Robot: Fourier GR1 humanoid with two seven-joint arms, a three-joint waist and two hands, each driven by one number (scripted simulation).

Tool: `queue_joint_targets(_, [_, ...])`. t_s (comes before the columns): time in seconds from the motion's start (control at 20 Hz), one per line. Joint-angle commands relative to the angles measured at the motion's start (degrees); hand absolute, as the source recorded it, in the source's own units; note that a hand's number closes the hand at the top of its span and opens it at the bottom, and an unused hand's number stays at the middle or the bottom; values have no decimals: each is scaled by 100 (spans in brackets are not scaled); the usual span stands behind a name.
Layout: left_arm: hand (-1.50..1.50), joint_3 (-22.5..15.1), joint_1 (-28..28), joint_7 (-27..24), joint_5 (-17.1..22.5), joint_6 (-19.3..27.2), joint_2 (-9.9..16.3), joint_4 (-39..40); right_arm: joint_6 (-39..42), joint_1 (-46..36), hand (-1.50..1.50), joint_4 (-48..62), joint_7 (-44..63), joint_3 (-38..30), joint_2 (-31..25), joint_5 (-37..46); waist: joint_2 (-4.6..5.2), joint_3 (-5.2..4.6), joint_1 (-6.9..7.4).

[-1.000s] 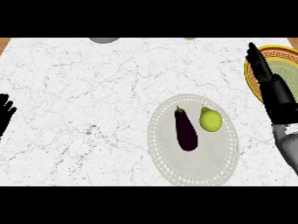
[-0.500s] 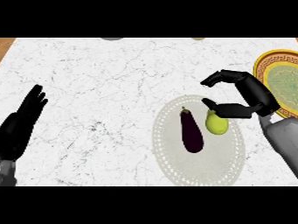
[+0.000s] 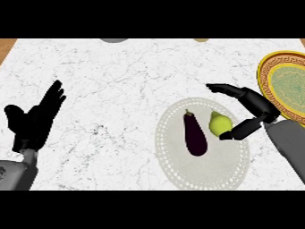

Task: Pick the eggplant from the placemat and place it in the plate

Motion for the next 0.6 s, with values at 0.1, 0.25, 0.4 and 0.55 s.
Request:
queue_joint_targets(0.1, [0, -123, 5, 146, -293, 239, -267, -23, 497, -683, -150, 570, -83, 262, -165, 817, -57, -6, -23])
queue_joint_targets(0.25, [0, 50, -299, 330, -351, 106, -277, 179, 428, -743, -150, 802, -141, 203, 120, 1218, -58, -7, -74])
queue_joint_targets(0.4, [0, -66, -41, -21, -546, 176, -521, 179, 689, -924, -150, 530, 293, 210, 128, 1349, -64, -9, -88])
queue_joint_targets(0.55, [0, 90, 314, 106, -364, 5, -312, -187, 1120, -1036, -150, 517, 504, 381, -140, 1590, -71, -9, -49])
